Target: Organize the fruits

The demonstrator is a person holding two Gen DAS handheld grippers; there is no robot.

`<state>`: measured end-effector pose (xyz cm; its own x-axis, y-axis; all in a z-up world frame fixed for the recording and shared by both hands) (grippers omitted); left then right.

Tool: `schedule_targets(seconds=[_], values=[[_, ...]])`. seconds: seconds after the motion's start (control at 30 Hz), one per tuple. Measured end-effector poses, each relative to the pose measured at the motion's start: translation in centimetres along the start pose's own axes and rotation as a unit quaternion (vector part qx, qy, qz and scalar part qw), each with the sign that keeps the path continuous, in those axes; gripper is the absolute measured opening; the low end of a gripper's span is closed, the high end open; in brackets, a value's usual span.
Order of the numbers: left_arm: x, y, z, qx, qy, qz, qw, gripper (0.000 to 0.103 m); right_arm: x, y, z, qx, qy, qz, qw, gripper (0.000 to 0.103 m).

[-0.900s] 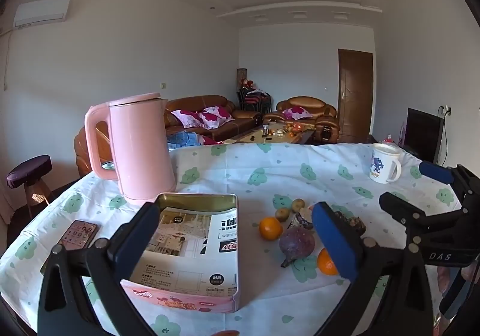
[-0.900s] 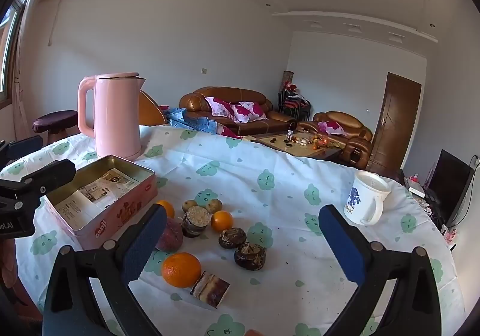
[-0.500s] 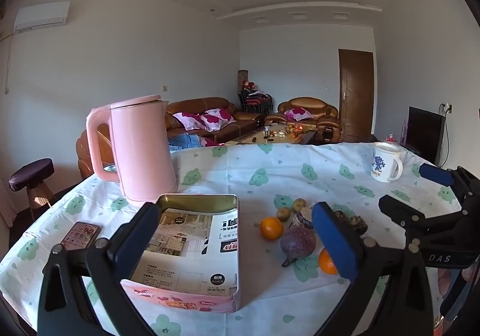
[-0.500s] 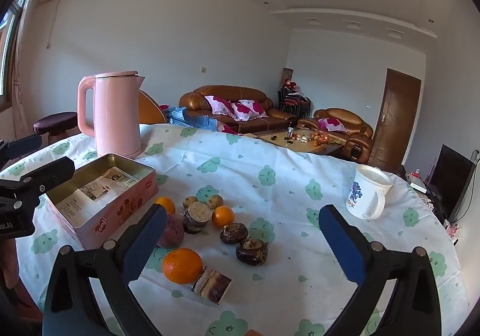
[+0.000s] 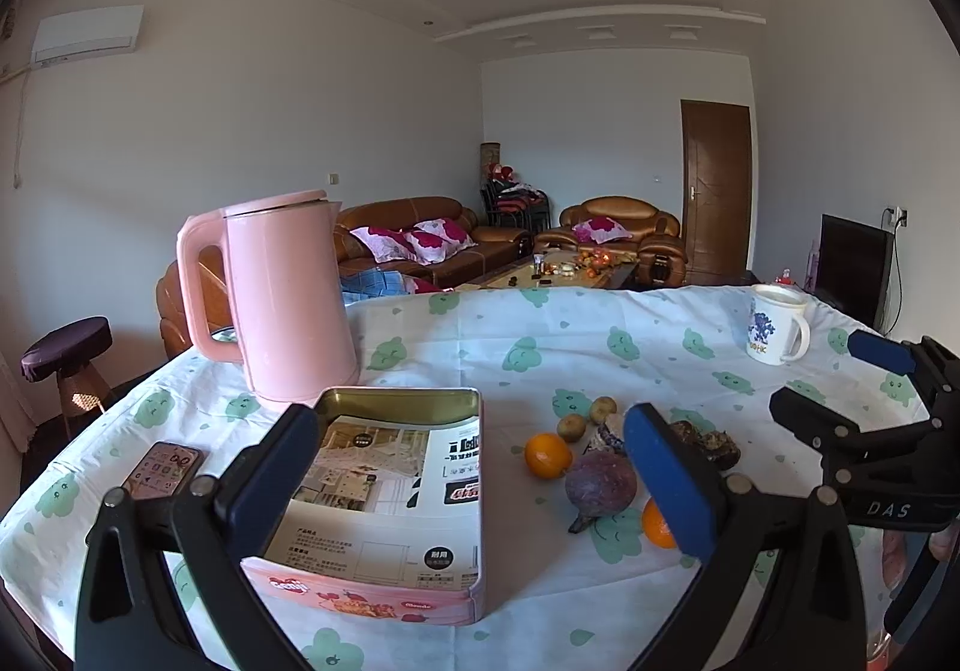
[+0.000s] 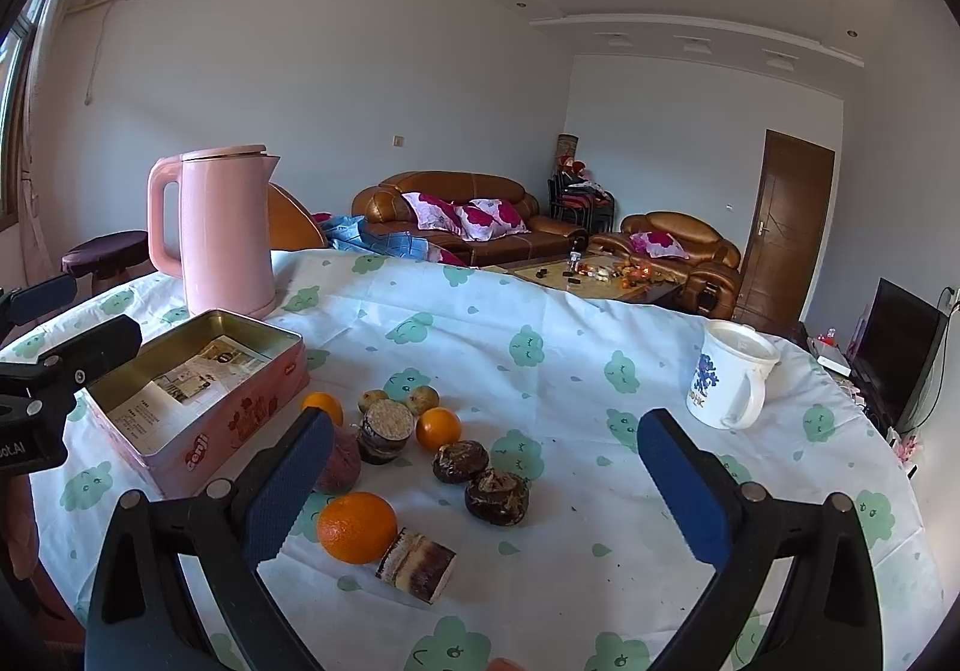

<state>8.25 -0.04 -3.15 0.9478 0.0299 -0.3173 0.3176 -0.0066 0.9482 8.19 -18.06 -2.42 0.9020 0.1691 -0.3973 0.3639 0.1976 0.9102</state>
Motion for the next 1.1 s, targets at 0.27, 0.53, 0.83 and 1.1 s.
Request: schedule_targets(seconds=[0.27,0.53,0.83,1.1], values=[[0.31,-0.1,-0.19,0.0,0.0,-0.003,1.0,0.103,0.0,-0.2,0.12,0.002,0.001,0.0,1.0,0.102],[0.36,-0.23,-0.15,-0.001,-0.002,-0.003,1.0,0.103,-0.07,-0.43,0.18,0.005,0.006,0.001,1.0,0.102],[0.42,-0.41,-0.11,-0.005,-0.002,-0.004,1.0,0.103,-0.19,-0.49,0.07,0.008,0.009,0.003,1.0,0.102],[0.49,-0.64,0.26,0.001,-0.004,-0.004,1.0,0.103,-0.18,-0.63,-0.18,0.008,0.012,0.0,1.0,0.102]])
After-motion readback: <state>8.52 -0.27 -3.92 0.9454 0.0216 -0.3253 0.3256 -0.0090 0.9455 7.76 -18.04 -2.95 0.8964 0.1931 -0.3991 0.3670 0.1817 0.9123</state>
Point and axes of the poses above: each gripper's, at about its wrist camera, not at the fingertips, and x roughly the way its jaws point, z to its right, y to its top, the point moved 9 cm from there along x, roughly the way its jaws point
